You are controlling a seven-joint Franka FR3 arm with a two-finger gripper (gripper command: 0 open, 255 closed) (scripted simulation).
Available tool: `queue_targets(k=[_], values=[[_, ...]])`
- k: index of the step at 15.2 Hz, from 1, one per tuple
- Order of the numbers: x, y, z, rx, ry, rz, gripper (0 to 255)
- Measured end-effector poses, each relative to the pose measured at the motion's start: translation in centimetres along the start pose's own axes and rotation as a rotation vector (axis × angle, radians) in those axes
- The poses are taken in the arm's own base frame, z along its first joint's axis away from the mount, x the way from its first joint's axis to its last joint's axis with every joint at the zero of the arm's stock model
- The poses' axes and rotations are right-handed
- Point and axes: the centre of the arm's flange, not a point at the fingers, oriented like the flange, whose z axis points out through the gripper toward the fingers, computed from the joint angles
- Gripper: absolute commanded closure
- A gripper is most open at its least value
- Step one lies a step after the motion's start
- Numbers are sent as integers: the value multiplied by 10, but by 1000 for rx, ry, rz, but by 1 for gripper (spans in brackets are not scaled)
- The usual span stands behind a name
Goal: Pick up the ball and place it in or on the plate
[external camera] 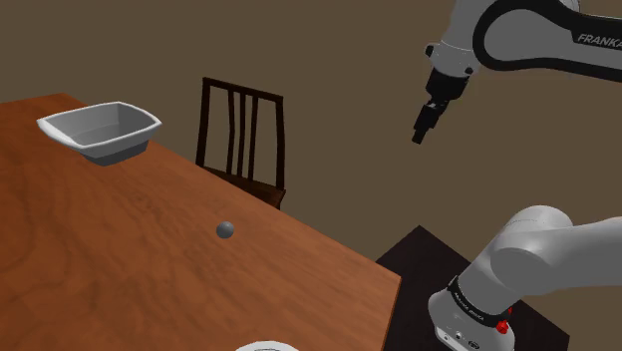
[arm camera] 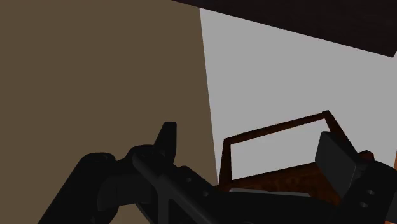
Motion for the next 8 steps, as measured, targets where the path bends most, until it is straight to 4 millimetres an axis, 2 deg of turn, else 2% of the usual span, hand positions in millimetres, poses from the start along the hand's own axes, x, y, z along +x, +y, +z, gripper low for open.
queue_targets(k=[1,3,8], values=[[0,0,0,0,0,0,0],[7,-12,5,4,-6,3,0],[41,-65,20,23,-28,16,0]])
